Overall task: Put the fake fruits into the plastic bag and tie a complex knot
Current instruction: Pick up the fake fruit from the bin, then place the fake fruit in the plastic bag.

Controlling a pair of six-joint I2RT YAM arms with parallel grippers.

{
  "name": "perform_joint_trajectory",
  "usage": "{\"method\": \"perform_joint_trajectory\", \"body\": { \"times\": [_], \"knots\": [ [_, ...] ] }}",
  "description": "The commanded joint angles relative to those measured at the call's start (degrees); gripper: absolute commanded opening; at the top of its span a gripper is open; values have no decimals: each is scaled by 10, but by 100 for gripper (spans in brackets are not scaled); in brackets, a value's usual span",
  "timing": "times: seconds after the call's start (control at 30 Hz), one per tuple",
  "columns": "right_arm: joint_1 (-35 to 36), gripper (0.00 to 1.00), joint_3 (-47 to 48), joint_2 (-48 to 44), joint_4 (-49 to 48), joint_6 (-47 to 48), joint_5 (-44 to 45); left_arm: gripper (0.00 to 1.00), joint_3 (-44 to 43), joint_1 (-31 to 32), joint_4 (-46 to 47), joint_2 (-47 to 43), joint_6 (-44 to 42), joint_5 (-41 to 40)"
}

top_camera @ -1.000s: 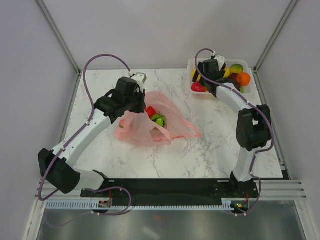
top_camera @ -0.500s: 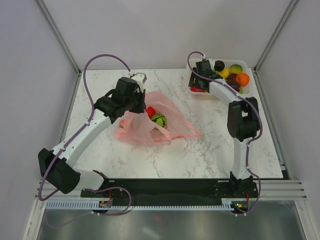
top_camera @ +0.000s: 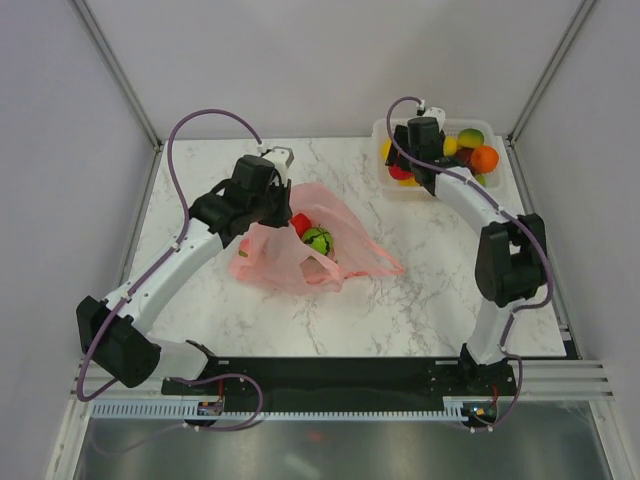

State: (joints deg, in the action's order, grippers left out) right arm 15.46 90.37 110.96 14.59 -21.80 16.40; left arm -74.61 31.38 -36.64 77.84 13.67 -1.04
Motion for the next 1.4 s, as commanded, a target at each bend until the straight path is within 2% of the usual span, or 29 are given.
{"method": "perform_joint_trajectory", "body": {
  "times": [0.0,0.07,0.17,0.33,0.43,0.53,0.67,0.97,1.13,1.23,1.37],
  "knots": [
    [-2,62,-60,-105,-106,31,-16,2,-2,4,14,-18,-6,3],
    [-2,62,-91,-151,-126,37,-34,2,-1,4,13,-19,-6,3],
    [-1,57,-130,-205,-133,50,-108,2,-2,4,14,-20,-6,2],
    [11,53,-214,-308,-133,68,-316,2,-1,4,14,-21,-7,2],
    [47,53,-253,-360,-113,115,-395,2,-2,4,13,-21,-7,1],
    [96,54,-266,-388,-76,170,-426,2,-2,4,14,-21,-6,0],
    [126,54,-271,-400,-66,182,-471,2,-3,4,13,-17,-4,2],
    [191,52,-254,-327,-66,213,-498,2,-3,4,13,-25,-3,-8],
    [212,51,-238,-253,-84,209,-434,2,-2,4,13,-30,-2,-9],
    [212,48,-236,-215,-122,188,-421,2,-2,4,14,-30,-2,-9],
    [219,46,-244,-188,-221,137,-398,2,-3,4,14,-30,-2,-8]
  ]
}}
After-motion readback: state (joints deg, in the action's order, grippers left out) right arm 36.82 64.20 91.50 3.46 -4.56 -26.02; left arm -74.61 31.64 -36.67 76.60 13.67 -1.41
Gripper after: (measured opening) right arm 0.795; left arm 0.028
